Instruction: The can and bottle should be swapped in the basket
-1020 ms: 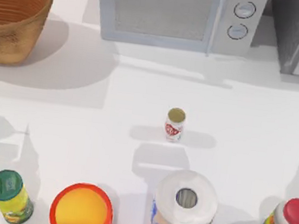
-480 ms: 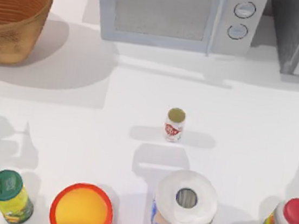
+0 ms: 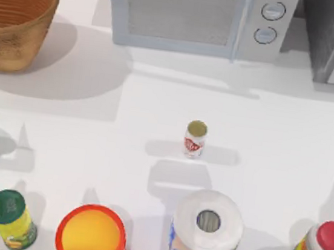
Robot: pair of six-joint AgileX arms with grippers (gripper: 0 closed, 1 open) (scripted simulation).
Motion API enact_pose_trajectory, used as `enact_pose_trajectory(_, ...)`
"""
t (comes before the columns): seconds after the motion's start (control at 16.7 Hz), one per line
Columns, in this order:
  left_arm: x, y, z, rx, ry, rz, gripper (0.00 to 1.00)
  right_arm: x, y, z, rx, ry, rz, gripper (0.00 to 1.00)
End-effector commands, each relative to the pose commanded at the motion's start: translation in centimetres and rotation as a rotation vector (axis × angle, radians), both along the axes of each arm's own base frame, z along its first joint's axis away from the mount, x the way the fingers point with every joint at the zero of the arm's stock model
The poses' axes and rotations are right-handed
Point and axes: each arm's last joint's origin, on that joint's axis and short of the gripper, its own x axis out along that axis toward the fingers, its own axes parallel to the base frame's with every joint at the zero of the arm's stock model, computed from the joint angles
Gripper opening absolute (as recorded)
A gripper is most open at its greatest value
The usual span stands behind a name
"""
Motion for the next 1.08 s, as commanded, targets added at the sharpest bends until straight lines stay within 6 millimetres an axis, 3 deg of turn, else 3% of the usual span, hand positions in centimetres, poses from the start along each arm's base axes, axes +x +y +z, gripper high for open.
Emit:
enact_pose_trajectory(0.54,2.5,3.0,-6.1,-0.033,0.189,-0.008,1.00,0.0,0.0,0.0,0.000,0.000,0.000,1.00)
enact_pose_trajectory(1.08,2.8,3.9,-7.2,-0.029,0.180,-0.005,1.00,0.0,0.0,0.0,0.000,0.000,0.000,1.00)
